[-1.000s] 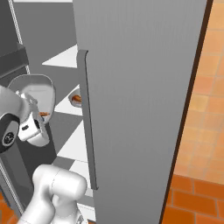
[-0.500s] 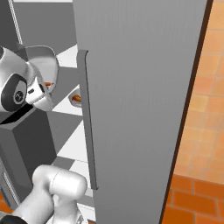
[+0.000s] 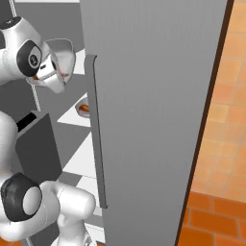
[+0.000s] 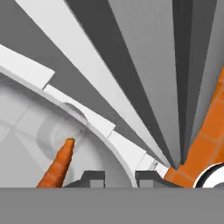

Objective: Take the meat container that has the chicken drumstick and place it on the second highest rack of the freezer. Then take the vegetable container that has the carrot and mushroom and place it on the highest rack of the freezer.

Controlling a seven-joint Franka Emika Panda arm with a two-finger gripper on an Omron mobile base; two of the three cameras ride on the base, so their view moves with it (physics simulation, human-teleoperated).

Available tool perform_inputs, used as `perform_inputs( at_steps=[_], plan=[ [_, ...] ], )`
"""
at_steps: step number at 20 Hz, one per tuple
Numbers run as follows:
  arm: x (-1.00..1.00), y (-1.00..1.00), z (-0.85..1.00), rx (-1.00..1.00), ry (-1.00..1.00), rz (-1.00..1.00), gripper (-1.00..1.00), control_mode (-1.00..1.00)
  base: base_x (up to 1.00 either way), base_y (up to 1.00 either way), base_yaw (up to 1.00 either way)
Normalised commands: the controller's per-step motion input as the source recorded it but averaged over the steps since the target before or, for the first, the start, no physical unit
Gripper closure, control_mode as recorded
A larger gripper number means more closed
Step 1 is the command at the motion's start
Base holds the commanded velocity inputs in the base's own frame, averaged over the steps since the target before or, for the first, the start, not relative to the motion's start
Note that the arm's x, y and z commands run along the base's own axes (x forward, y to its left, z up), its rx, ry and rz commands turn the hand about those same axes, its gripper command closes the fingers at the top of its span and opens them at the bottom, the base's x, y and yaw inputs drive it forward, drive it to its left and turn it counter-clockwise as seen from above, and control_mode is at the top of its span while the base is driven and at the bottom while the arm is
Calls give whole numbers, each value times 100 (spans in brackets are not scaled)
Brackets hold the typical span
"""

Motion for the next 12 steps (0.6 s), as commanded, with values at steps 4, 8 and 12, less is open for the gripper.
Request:
perform_inputs(
  at_steps=[4,8,12],
  plan=[
    [59,2,0,0,0,-16,100,-100,0,0,0],
    [18,0,2,2,-9,-17,100,-100,0,0,0],
    [36,0,4,2,-6,-12,100,-100,0,0,0]
  ],
)
